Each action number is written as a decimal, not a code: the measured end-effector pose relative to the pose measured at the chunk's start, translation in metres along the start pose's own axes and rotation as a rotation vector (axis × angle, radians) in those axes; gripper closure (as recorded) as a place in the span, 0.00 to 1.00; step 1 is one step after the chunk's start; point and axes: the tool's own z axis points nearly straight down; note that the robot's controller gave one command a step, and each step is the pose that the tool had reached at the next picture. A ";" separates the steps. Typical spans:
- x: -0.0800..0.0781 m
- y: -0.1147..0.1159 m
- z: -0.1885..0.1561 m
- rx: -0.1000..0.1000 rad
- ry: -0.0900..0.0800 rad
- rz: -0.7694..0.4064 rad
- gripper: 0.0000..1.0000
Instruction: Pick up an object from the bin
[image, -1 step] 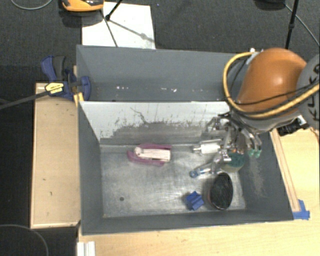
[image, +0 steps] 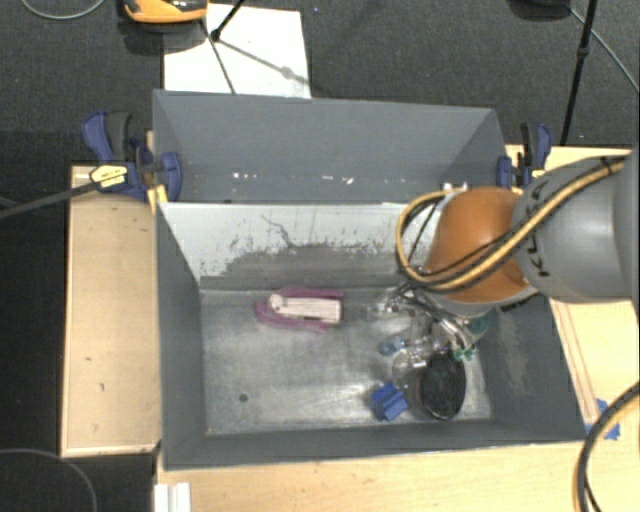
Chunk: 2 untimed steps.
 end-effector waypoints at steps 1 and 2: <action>0.017 -0.045 -0.002 0.000 0.003 0.300 0.00; 0.014 -0.045 -0.004 0.001 -0.004 0.297 1.00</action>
Offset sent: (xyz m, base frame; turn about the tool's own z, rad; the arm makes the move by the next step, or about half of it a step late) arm -0.0120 -0.0472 -0.0004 0.2998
